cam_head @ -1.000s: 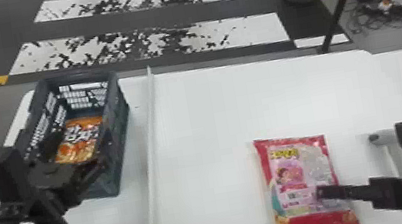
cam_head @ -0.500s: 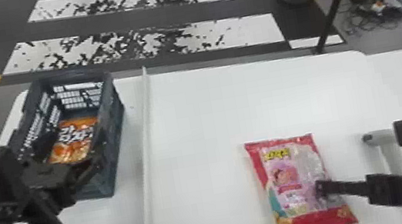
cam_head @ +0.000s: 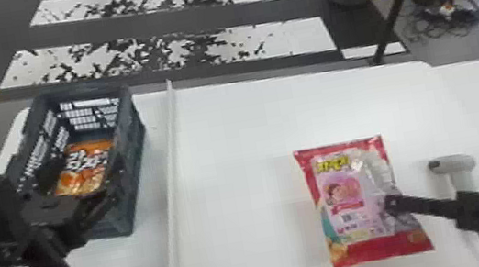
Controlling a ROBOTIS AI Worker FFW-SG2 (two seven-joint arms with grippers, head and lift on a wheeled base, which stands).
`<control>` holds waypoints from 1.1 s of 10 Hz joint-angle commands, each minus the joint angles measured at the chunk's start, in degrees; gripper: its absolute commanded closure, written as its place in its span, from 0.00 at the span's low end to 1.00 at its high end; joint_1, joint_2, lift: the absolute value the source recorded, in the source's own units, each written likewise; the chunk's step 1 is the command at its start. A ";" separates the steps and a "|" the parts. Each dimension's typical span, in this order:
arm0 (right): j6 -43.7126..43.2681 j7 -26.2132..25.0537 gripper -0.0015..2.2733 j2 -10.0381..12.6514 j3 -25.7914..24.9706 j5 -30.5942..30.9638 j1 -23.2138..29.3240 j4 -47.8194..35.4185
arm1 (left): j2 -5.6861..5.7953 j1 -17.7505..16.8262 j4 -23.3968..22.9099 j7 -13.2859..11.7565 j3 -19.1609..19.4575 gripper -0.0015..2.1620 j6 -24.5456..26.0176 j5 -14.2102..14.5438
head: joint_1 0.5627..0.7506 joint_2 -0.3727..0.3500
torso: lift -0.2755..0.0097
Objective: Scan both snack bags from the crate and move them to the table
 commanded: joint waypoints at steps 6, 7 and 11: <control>-2.52 -12.76 0.99 2.46 -29.37 -20.74 -8.23 6.41 | 0.09 0.34 0.09 0.00 -0.09 0.03 0.00 -0.11 | 0.70 0.21 | 0.66; -7.27 -15.66 0.99 2.55 -32.10 -20.74 -9.20 9.84 | 0.09 0.25 0.26 0.00 -0.17 0.03 0.00 -0.11 | 0.70 0.13 | 0.66; -23.44 -25.77 0.99 0.00 -35.70 -18.99 -12.72 23.81 | 0.18 0.25 1.14 -0.09 -0.35 0.03 0.00 -0.20 | 0.70 0.03 | 0.66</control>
